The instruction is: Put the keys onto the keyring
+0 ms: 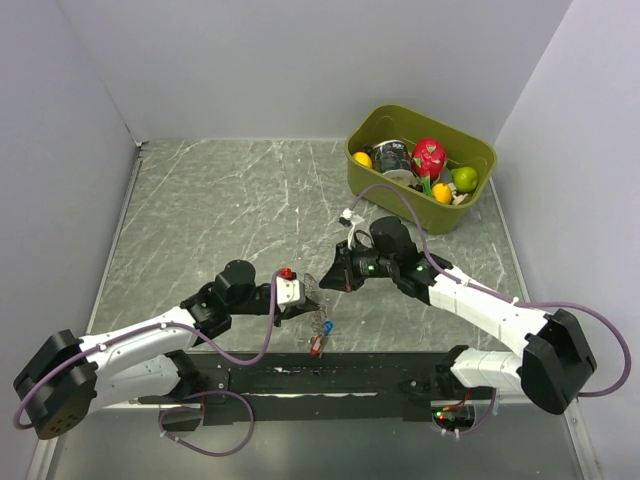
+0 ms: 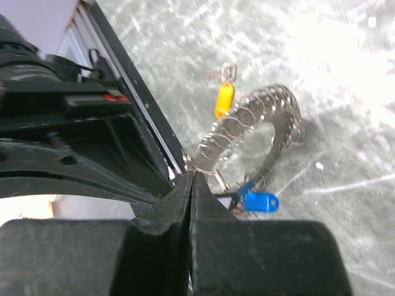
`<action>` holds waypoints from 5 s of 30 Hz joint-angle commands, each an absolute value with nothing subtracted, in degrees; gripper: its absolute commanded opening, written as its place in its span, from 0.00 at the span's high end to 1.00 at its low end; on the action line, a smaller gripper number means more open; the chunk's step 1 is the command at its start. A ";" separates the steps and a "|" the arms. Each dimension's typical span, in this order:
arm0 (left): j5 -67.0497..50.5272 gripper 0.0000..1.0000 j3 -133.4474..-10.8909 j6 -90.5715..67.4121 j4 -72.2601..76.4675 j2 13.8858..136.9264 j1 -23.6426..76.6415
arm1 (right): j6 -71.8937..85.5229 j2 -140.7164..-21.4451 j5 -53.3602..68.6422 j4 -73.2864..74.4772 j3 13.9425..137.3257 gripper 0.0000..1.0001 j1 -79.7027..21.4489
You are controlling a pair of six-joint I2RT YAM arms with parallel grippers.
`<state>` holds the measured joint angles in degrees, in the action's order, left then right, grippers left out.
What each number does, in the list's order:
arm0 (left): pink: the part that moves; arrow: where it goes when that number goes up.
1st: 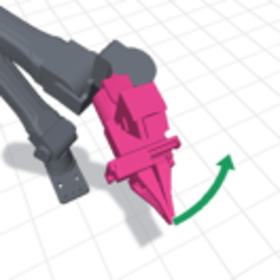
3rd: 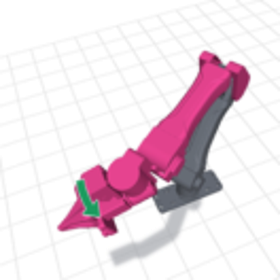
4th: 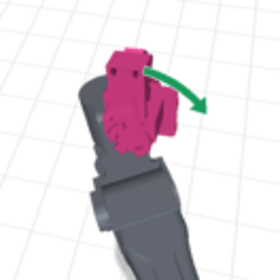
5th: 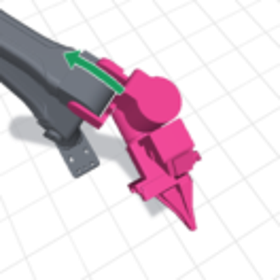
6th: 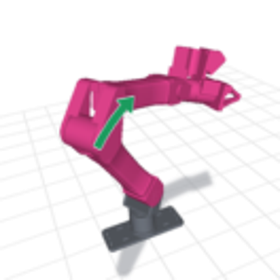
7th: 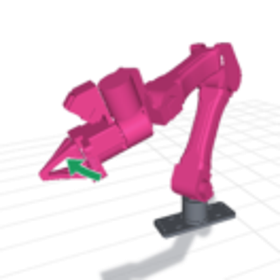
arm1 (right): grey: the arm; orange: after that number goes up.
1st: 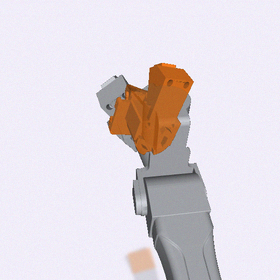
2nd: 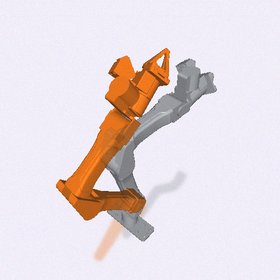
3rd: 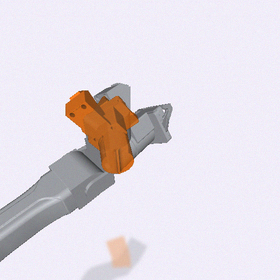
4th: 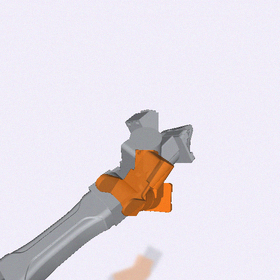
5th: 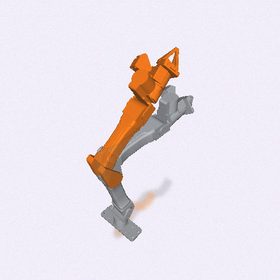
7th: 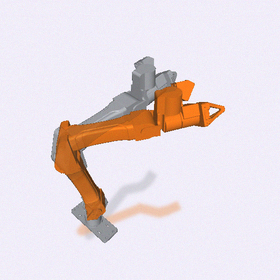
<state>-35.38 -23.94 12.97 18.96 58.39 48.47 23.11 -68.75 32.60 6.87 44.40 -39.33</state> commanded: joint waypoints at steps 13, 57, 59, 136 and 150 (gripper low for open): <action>-33.31 0.99 -24.79 15.03 17.84 57.75 49.31 | 26.54 -68.73 33.40 3.95 44.12 0.39 -37.79; -31.99 0.99 -24.87 15.12 16.79 57.22 50.01 | 39.11 -70.14 42.02 -15.29 34.45 1.00 -35.16; -31.82 0.99 -24.87 15.20 16.79 57.48 50.10 | 39.11 -68.92 41.66 -16.25 33.49 1.00 -34.89; -28.56 0.99 -26.81 17.23 15.82 59.94 51.77 | 45.18 -64.43 39.47 -32.88 25.31 1.00 -32.87; -31.37 0.99 -36.71 26.80 11.00 70.37 51.77 | 39.46 -59.16 34.72 -21.02 24.79 0.91 -30.59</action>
